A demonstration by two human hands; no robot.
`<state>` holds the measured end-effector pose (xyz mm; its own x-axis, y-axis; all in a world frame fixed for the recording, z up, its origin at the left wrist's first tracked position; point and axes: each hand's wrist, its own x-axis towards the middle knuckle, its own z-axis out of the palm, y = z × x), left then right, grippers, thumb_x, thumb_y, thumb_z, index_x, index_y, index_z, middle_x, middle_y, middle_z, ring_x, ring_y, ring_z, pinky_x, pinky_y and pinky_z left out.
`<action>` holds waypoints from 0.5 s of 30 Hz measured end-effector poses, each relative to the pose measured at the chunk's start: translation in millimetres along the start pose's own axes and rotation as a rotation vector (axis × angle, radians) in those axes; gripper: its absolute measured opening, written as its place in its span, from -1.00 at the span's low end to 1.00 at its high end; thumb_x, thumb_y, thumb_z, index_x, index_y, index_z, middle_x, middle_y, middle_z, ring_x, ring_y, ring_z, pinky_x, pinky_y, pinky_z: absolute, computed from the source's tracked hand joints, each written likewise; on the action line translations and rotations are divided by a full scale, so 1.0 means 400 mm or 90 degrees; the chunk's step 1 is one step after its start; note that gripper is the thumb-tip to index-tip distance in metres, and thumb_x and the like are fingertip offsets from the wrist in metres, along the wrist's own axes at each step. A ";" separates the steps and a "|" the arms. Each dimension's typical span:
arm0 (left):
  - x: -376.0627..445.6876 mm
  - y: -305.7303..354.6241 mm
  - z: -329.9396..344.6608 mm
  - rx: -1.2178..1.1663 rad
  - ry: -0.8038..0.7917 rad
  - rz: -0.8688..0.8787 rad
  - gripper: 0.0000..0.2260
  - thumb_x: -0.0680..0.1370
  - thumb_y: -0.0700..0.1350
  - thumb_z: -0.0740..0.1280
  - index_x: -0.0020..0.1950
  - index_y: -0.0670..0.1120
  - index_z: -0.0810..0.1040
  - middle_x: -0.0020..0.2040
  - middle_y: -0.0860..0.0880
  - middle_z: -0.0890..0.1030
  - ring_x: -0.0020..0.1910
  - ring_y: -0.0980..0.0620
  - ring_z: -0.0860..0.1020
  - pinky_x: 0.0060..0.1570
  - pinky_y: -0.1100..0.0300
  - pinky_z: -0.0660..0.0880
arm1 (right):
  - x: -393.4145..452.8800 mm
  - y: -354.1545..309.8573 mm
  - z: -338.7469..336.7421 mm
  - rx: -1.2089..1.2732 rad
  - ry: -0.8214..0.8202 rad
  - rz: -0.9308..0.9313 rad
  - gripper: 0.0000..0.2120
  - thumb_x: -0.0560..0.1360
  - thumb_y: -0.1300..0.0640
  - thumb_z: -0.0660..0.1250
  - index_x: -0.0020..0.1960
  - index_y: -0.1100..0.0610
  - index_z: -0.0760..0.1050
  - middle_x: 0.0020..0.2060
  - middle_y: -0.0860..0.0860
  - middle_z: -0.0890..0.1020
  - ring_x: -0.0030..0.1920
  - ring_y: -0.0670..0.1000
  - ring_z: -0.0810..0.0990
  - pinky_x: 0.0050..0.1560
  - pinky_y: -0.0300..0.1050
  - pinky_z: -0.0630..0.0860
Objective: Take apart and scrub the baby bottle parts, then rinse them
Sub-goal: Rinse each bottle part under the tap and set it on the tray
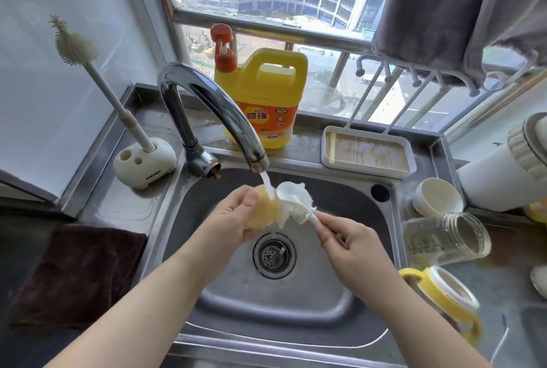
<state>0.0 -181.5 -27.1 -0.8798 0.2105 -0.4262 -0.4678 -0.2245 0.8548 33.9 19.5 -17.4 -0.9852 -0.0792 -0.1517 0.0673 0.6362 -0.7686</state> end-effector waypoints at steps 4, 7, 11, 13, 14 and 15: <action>-0.003 -0.008 0.001 0.057 -0.025 -0.026 -0.87 0.50 -0.04 0.38 -0.16 -0.09 0.57 -0.14 -0.09 0.62 -0.06 -0.04 0.54 0.19 -0.08 0.43 | 0.005 -0.017 -0.005 0.002 -0.006 -0.013 -0.77 0.54 0.01 0.26 0.15 -0.18 0.57 -0.30 -0.31 0.61 -0.25 -0.26 0.56 -0.24 -0.38 0.43; -0.006 -0.007 0.008 0.006 -0.002 -0.024 -0.73 0.41 0.03 0.45 -0.14 -0.16 0.54 -0.19 -0.11 0.60 -0.08 -0.10 0.50 0.19 -0.10 0.41 | 0.004 -0.017 0.001 -0.028 -0.034 -0.031 -0.74 0.55 -0.06 0.23 0.21 -0.17 0.53 -0.12 -0.12 0.66 -0.06 -0.15 0.59 -0.03 -0.10 0.54; -0.009 -0.019 0.010 -0.023 -0.008 -0.002 -0.81 0.47 -0.02 0.33 -0.13 -0.15 0.46 -0.20 -0.06 0.60 -0.14 0.04 0.57 0.15 -0.03 0.44 | 0.014 -0.003 -0.009 -0.071 -0.005 -0.021 -0.76 0.55 -0.03 0.23 0.18 -0.14 0.55 -0.15 -0.11 0.65 -0.09 -0.12 0.58 -0.04 -0.02 0.53; -0.006 -0.020 0.014 -0.041 0.002 -0.009 -0.87 0.50 -0.04 0.25 -0.15 -0.09 0.43 -0.24 0.01 0.59 -0.20 0.09 0.53 -0.01 0.11 0.45 | 0.014 -0.012 -0.007 -0.059 -0.012 -0.039 -0.74 0.55 -0.05 0.23 0.20 -0.11 0.56 -0.15 -0.10 0.66 -0.10 -0.12 0.59 -0.05 -0.07 0.53; -0.003 -0.019 0.015 -0.037 0.009 -0.008 -0.88 0.53 -0.04 0.23 -0.15 -0.07 0.43 -0.27 0.05 0.58 -0.24 0.14 0.52 -0.10 0.19 0.43 | 0.015 -0.017 -0.003 -0.066 -0.016 -0.051 -0.73 0.55 -0.06 0.23 0.20 -0.11 0.55 -0.18 -0.10 0.64 -0.13 -0.11 0.58 -0.09 -0.08 0.53; 0.001 -0.019 0.014 -0.027 0.013 -0.004 -0.88 0.56 -0.06 0.21 -0.14 -0.06 0.43 -0.28 0.08 0.57 -0.27 0.18 0.52 -0.16 0.25 0.42 | 0.017 -0.017 0.000 -0.080 -0.015 -0.054 -0.74 0.55 -0.06 0.23 0.20 -0.13 0.55 -0.23 -0.11 0.62 -0.18 -0.12 0.55 -0.13 -0.09 0.52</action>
<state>3.7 -174.4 -31.9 -0.8785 0.1924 -0.4374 -0.4756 -0.2637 0.8392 26.7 14.7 -13.4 -0.9826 -0.1534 -0.1045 -0.0380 0.7174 -0.6956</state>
